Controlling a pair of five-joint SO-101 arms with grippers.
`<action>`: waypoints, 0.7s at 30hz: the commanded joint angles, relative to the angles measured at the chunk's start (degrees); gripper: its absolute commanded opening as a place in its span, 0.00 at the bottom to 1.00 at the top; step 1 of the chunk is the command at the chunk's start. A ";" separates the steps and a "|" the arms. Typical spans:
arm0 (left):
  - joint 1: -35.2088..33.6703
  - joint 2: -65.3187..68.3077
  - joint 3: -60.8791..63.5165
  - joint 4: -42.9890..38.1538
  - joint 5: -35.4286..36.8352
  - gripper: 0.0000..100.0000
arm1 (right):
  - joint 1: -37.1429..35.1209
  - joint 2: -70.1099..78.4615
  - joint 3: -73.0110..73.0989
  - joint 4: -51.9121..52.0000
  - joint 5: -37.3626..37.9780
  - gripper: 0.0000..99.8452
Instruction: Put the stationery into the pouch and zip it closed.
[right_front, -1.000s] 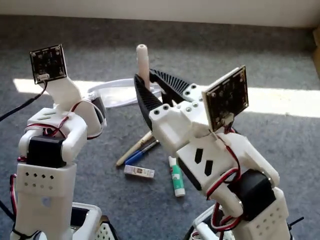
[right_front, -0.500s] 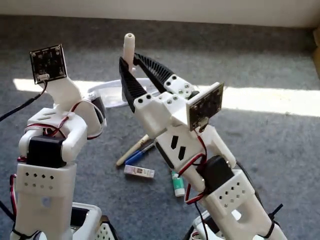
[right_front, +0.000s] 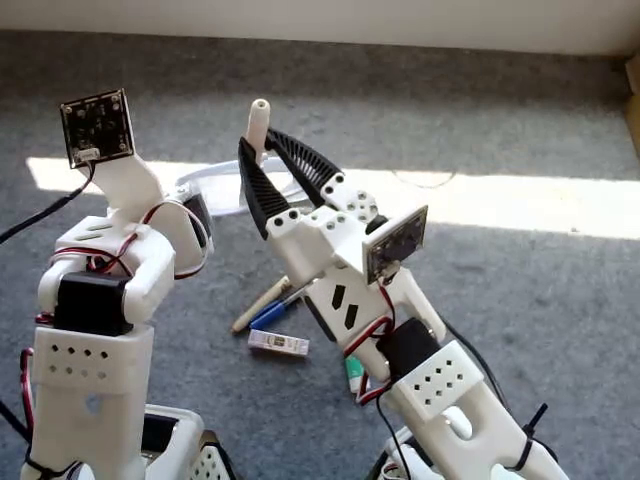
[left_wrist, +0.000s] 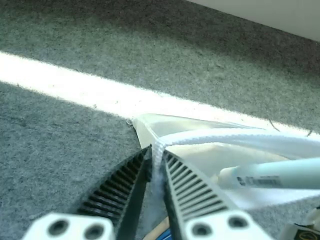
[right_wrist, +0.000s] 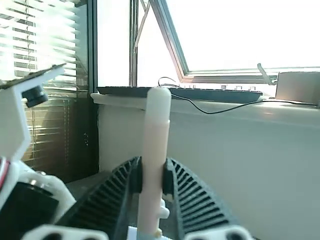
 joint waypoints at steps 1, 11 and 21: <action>-0.92 0.84 0.48 -0.70 0.70 0.01 | -0.48 -1.54 0.84 -1.45 0.00 0.01; -0.92 0.84 0.48 -0.70 0.70 0.01 | -1.54 -1.54 4.62 -1.10 6.77 0.01; -0.92 0.84 0.48 -0.70 0.62 0.01 | -3.65 -1.63 4.09 7.34 7.47 0.06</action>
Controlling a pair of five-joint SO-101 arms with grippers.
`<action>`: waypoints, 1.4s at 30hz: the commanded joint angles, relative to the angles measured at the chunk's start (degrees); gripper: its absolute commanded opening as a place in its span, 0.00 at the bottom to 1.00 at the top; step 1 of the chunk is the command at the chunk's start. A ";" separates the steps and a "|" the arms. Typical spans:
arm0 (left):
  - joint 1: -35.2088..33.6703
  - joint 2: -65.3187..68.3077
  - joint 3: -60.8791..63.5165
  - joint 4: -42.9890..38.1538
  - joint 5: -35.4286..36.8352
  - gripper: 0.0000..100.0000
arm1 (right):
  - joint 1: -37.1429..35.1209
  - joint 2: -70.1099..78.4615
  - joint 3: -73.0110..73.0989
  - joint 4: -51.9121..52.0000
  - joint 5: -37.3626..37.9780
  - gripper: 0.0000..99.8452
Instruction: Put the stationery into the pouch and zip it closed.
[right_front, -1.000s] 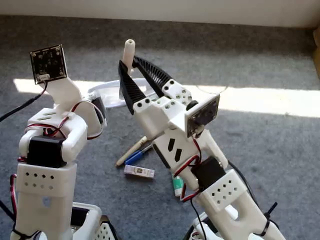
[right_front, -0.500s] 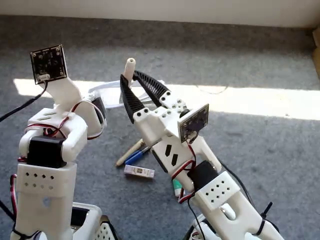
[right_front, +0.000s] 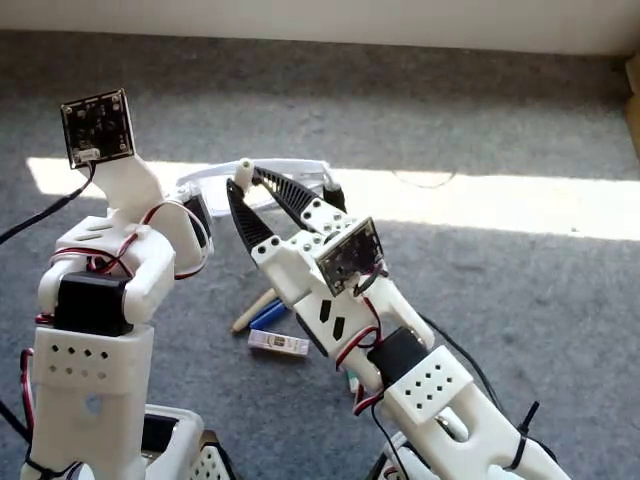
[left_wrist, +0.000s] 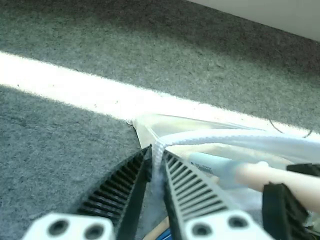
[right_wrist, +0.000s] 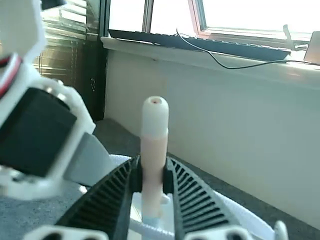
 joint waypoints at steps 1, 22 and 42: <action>-0.92 0.84 0.40 -0.70 0.62 0.01 | -0.66 -1.63 -1.19 2.33 0.70 0.09; -1.71 0.84 0.48 -0.70 0.44 0.01 | -0.13 -11.74 -1.19 12.79 0.44 0.12; -8.92 0.84 0.57 -0.70 0.44 0.01 | 4.79 -18.51 -23.34 58.77 0.35 0.12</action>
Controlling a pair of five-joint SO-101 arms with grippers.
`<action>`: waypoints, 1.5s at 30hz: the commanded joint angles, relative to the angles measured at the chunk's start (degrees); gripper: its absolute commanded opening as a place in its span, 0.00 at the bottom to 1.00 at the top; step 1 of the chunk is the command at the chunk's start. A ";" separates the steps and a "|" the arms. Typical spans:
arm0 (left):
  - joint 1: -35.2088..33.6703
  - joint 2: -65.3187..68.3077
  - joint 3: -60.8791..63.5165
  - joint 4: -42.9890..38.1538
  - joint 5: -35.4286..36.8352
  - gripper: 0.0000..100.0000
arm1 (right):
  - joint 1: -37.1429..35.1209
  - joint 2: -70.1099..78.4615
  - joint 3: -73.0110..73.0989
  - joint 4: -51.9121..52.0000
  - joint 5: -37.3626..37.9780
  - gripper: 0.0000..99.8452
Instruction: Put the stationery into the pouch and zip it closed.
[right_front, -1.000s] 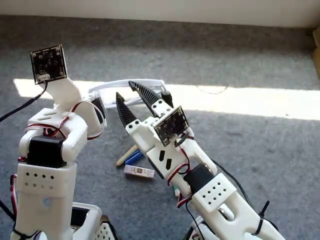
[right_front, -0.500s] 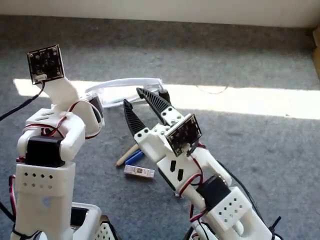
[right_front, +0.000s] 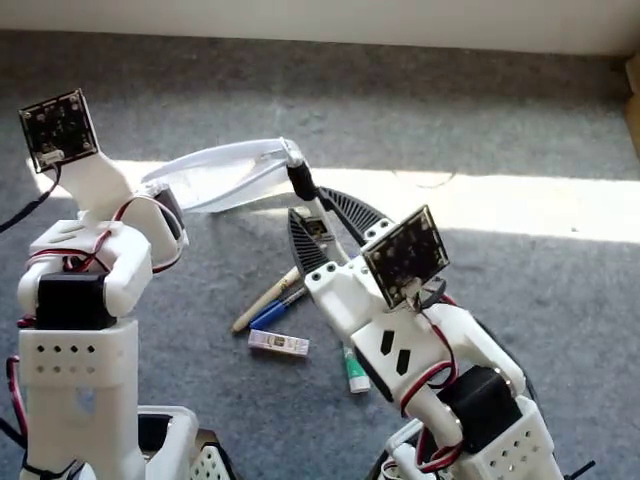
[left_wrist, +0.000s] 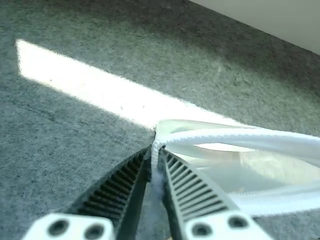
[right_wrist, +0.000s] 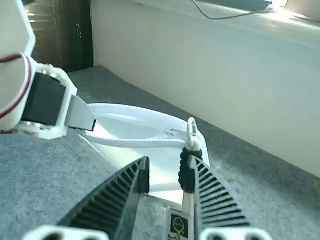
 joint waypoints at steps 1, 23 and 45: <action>-1.45 0.84 0.31 -0.53 0.44 0.01 | 0.66 -1.01 -3.21 5.76 0.35 0.12; -1.54 0.84 1.71 -0.70 0.26 0.01 | 0.66 10.59 2.42 22.99 -13.10 0.12; -1.54 0.84 1.80 -0.53 0.26 0.01 | 4.35 39.43 2.77 21.93 -22.33 0.12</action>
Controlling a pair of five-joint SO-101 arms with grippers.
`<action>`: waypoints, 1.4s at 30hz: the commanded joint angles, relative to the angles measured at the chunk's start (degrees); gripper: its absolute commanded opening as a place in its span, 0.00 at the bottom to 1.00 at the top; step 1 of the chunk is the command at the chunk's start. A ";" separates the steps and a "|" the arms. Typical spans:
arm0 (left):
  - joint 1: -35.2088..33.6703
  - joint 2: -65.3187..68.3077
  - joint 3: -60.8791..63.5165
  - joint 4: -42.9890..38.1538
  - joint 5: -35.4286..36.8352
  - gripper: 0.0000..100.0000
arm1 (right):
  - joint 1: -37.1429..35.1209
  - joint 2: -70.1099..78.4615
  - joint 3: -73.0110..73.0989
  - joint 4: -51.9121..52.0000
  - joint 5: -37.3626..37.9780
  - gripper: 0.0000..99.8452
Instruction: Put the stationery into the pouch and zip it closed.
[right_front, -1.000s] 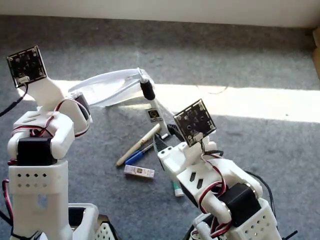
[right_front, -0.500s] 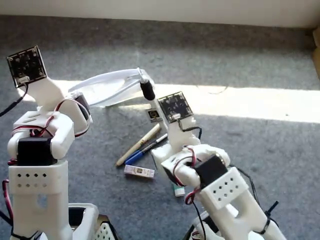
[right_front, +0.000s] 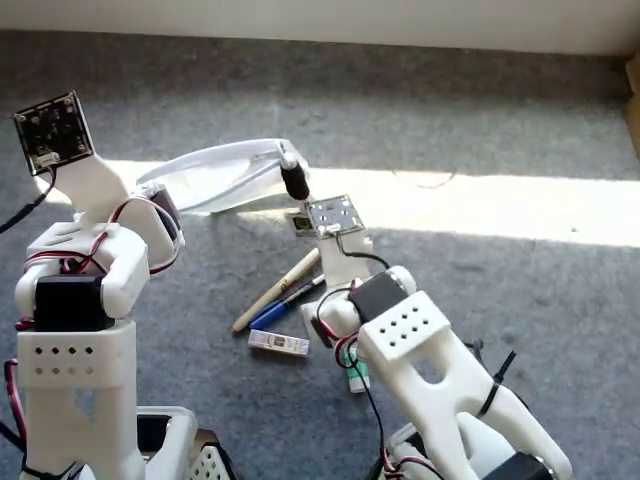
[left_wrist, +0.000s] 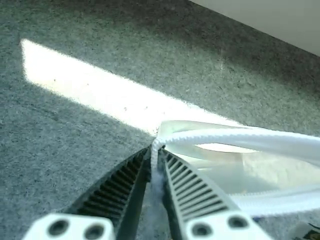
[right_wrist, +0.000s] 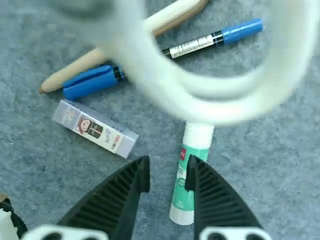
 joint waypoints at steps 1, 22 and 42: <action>-0.66 0.92 0.84 0.00 0.26 0.01 | 4.00 2.07 -0.75 -1.19 -0.18 0.12; -0.66 0.92 0.84 0.00 0.26 0.01 | 4.70 21.05 -0.84 -6.81 -0.09 0.12; -0.66 0.92 0.84 0.00 0.26 0.01 | 4.88 15.87 -0.84 -0.13 5.80 0.00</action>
